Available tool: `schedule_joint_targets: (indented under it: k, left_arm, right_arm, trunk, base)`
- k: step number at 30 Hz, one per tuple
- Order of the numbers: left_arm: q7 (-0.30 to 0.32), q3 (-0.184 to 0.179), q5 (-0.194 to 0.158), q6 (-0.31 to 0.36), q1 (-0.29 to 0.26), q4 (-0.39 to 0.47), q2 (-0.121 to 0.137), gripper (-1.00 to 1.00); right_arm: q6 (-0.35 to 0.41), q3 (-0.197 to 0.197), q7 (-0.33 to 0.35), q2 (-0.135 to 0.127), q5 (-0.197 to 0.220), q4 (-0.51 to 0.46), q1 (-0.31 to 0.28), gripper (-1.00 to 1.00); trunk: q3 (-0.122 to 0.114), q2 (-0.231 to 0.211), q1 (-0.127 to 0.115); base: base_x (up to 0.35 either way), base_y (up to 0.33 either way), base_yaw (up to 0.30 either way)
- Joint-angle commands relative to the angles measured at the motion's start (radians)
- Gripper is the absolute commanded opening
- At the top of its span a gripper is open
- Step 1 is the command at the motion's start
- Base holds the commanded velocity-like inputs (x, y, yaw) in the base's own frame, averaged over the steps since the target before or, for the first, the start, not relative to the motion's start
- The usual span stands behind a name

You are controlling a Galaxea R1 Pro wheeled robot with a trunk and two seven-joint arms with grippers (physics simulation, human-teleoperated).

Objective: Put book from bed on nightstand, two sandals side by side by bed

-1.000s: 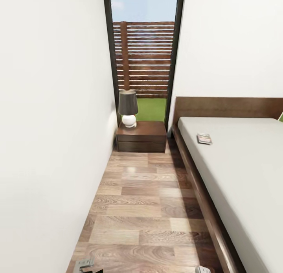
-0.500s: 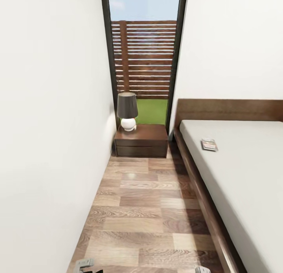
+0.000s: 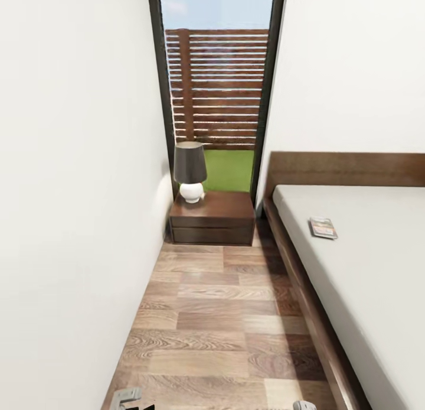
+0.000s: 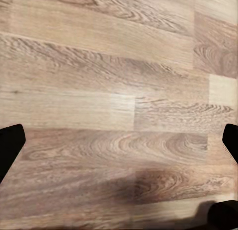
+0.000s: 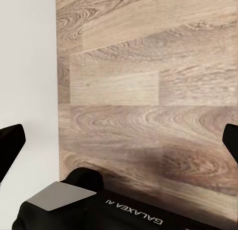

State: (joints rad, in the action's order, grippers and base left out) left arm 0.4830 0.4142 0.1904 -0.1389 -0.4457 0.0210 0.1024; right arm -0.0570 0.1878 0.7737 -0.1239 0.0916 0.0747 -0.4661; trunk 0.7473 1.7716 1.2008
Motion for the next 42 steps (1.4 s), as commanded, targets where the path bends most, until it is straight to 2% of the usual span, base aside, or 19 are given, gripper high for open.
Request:
schedule_joint_targets:
  k: [1,42]
  left_arm:
    - [0.002,0.008,0.011,-0.005,-0.001,-0.001,0.000,1.00]
    - [0.002,0.007,0.011,-0.005,-0.001,-0.001,0.000,1.00]
  right_arm:
    - [-0.005,-0.004,0.004,0.000,0.010,0.005,-0.002,1.00]
    - [-0.006,-0.004,0.004,0.000,0.010,0.005,-0.002,1.00]
  trunk:
    - [0.001,0.000,0.001]
    - [0.001,0.000,0.001]
  base:
    - [0.328,0.000,0.000]
    - [0.328,0.000,0.000]
